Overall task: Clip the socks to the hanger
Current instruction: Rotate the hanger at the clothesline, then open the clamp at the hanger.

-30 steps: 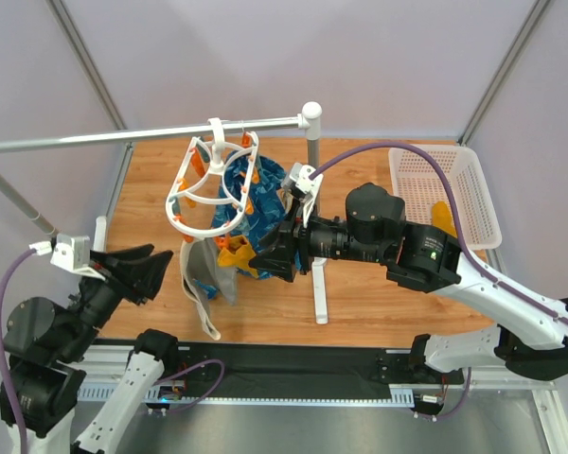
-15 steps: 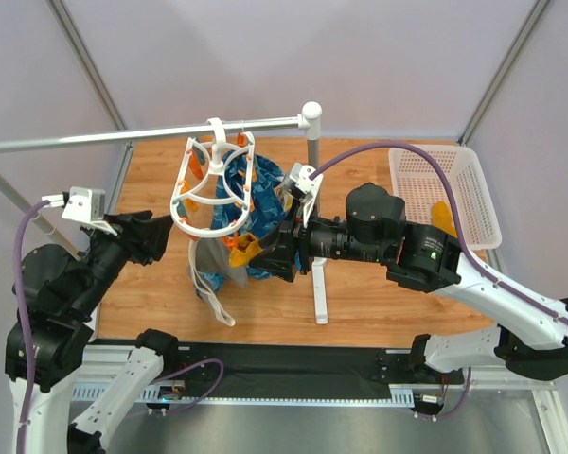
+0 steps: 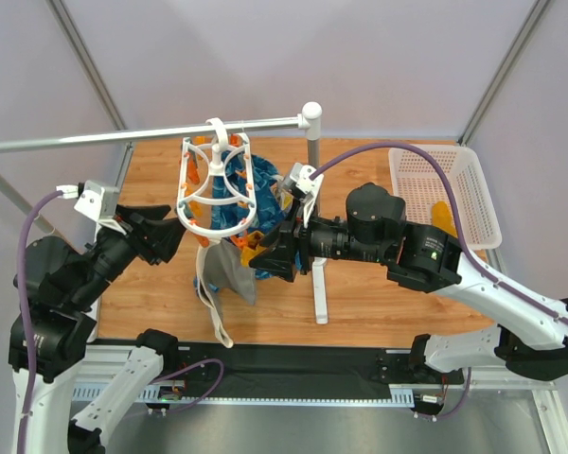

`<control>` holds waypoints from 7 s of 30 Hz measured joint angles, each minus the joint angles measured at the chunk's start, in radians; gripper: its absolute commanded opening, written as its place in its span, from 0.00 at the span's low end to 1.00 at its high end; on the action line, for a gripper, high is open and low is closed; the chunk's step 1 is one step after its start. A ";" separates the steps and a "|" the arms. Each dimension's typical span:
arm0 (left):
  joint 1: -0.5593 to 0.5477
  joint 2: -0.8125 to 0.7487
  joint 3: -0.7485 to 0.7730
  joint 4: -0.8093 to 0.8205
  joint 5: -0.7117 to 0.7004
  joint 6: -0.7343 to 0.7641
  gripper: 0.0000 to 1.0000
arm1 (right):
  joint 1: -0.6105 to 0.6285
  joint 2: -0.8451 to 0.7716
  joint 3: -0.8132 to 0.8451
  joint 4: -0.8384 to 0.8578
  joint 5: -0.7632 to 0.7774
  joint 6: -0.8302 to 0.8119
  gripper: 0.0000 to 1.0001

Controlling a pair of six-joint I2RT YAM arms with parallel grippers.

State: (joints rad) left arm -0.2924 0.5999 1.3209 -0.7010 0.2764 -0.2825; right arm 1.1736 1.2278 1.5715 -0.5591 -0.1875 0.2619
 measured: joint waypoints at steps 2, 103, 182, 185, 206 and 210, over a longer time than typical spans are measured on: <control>0.000 0.016 0.003 0.012 0.007 -0.003 0.62 | 0.000 -0.002 0.000 0.000 0.000 0.000 0.52; 0.000 -0.137 -0.217 0.064 -0.069 -0.230 0.67 | -0.364 -0.225 -0.395 0.061 0.066 0.004 0.03; 0.005 0.163 -0.056 0.276 0.466 -0.610 0.00 | 0.045 -0.001 -0.185 0.441 0.221 0.309 0.40; 0.005 0.163 -0.056 0.276 0.467 -0.610 0.00 | 0.046 -0.021 -0.204 0.439 0.243 0.311 0.41; 0.006 0.143 -0.086 0.376 0.501 -0.682 0.00 | 0.024 -0.006 -0.209 0.463 0.167 0.301 0.49; 0.006 0.143 -0.095 0.396 0.509 -0.693 0.00 | 0.024 0.016 -0.209 0.484 0.107 0.301 0.43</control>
State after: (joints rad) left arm -0.2863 0.7433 1.2255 -0.3054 0.7849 -0.9756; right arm 1.1973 1.2438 1.3621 -0.0753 -0.0803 0.5629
